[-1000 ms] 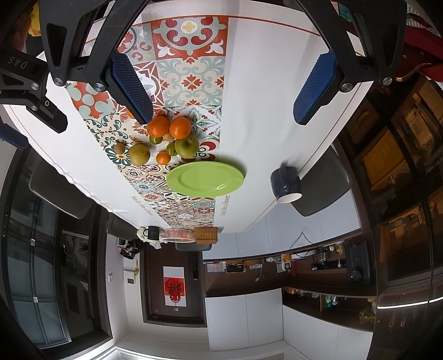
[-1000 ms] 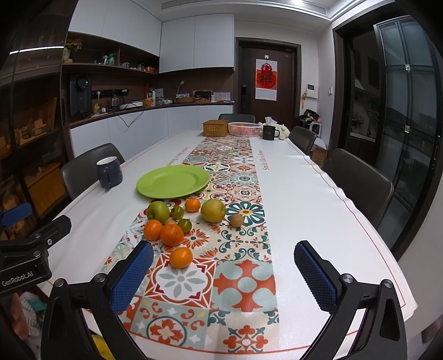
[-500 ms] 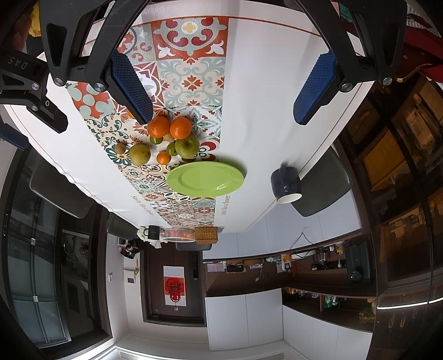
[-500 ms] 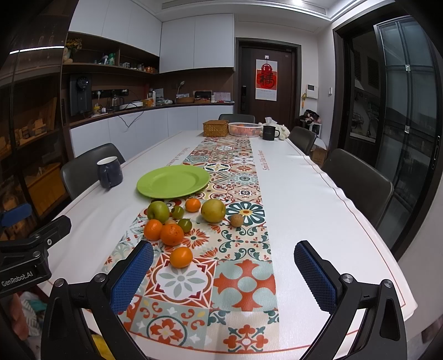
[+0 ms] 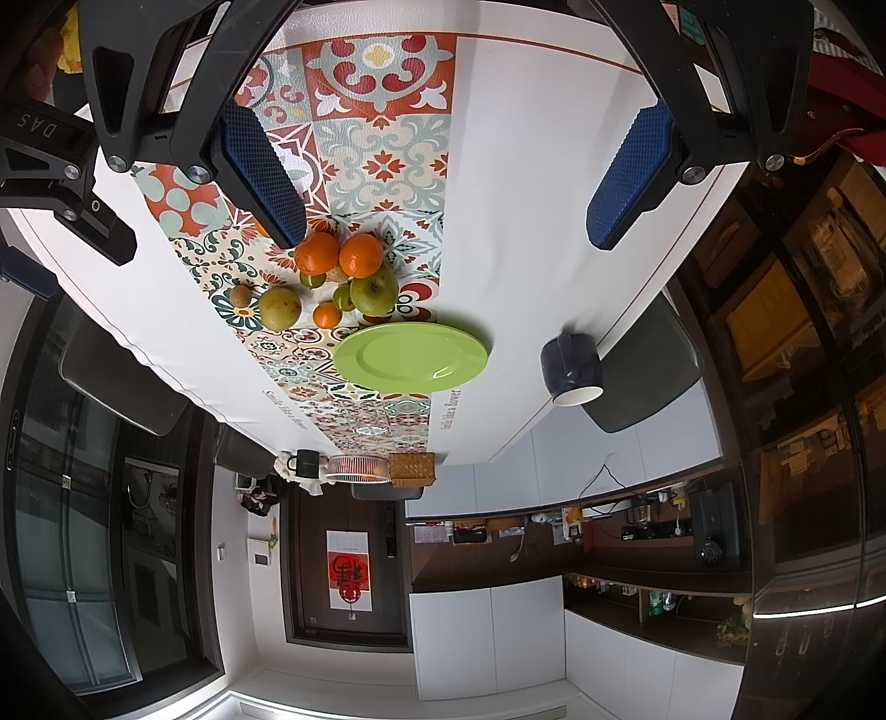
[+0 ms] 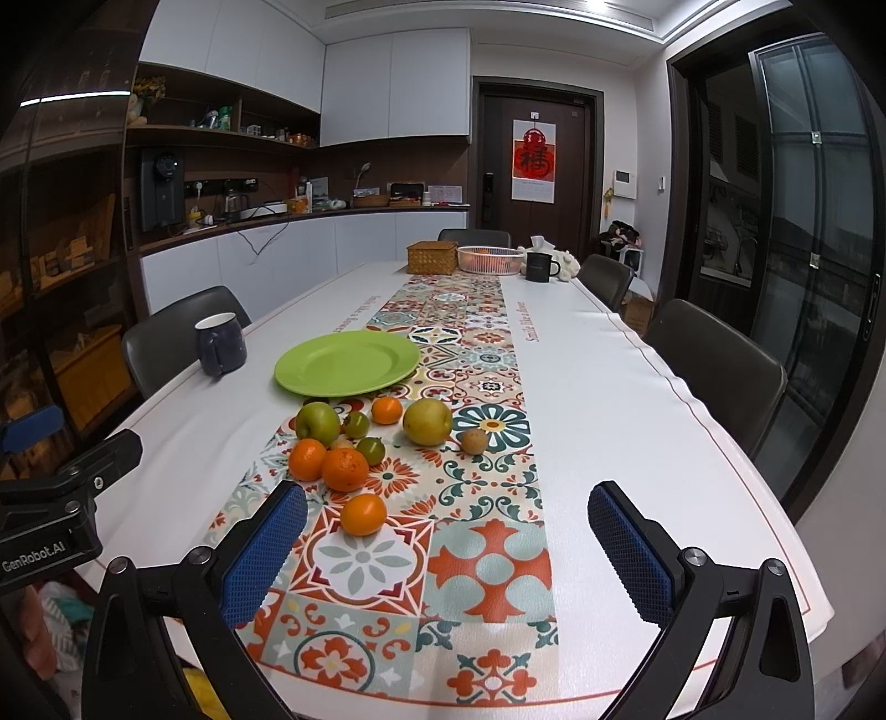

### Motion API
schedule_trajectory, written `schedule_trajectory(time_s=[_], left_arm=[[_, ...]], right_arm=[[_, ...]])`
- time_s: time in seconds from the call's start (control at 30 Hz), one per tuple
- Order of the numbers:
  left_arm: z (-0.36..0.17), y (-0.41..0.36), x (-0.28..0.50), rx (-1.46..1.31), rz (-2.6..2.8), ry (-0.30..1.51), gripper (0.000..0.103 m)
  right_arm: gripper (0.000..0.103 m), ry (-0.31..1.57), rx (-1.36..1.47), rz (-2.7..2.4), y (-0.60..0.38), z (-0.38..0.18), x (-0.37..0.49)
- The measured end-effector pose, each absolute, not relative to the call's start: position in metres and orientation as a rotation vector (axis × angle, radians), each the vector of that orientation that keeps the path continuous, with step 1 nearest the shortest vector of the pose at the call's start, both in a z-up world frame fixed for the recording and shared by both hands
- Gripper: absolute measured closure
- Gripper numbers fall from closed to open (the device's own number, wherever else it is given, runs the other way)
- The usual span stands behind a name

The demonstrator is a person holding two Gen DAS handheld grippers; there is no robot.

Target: Organize fruits

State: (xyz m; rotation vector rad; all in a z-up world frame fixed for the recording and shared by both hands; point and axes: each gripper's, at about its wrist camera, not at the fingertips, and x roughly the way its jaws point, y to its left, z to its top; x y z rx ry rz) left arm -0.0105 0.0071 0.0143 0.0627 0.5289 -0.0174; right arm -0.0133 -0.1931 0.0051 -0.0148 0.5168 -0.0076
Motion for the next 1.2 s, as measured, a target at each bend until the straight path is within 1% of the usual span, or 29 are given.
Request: schedule_trajectory(time_s=[0.53, 0.77, 0.93, 1.03, 1.2], left_arm=[[0.019, 0.007, -0.009, 0.055, -0.026, 0.546, 0.0], [0.0, 0.01, 0.011, 0.08, -0.077, 0.576, 0.0], [-0.017, 0.005, 0.033, 0.13, -0.139, 0.604, 0.01], [-0.026, 0.001, 0.047, 0.17, -0.177, 0.615, 0.018], [-0.039, -0.008, 0.069, 0.22, -0.261, 0.637, 0.024]], right_arm=[[0.001, 0.542, -0.028, 0.011, -0.186, 0.007, -0.013], [0.001, 0.611, -0.087, 0.064, -0.171, -0.009, 0.006], [0.001, 0.661, -0.113, 0.102, -0.162, -0.024, 0.025], [0.001, 0.702, -0.114, 0.125, -0.158, -0.034, 0.037], [0.007, 0.736, -0.14, 0.155, -0.149, -0.045, 0.054]])
